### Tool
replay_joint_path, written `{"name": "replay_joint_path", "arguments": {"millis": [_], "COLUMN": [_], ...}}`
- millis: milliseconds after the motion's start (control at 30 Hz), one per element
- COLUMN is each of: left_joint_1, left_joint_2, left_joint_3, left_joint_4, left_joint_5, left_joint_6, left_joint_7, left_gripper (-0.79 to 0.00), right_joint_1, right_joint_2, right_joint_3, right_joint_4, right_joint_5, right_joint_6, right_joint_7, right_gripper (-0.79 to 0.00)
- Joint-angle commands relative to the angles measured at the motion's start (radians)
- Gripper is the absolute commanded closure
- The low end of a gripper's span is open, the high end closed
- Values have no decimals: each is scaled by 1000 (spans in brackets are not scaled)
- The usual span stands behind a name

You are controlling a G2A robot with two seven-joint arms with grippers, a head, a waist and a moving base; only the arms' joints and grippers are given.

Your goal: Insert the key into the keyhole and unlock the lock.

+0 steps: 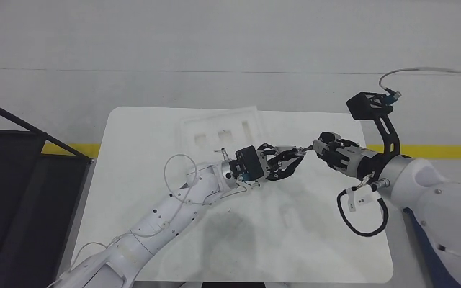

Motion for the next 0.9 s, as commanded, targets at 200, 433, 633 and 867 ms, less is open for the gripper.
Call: {"name": "replay_joint_path", "arguments": {"millis": [200,433,633,867], "left_joint_1": [6,12,18,24], "left_joint_2": [-7,-14,-21,-27], "left_joint_3": [-10,-17,-25,-34], "left_joint_4": [2,4,6,6], "left_joint_5": [7,3,-5,-4], "left_joint_6": [-8,-18,-22,-25], "left_joint_7": [4,5,9,11], "left_gripper": [0,0,0,0], "right_joint_1": [-9,-20,-30,-39], "right_joint_2": [1,-1,-1,-1], "right_joint_3": [4,11,17,20], "right_joint_4": [0,0,0,0], "right_joint_5": [0,13,17,16], "right_joint_6": [-7,-9,-8,-12], "right_joint_7": [-8,-35,-45,-50], "right_gripper": [0,0,0,0]}}
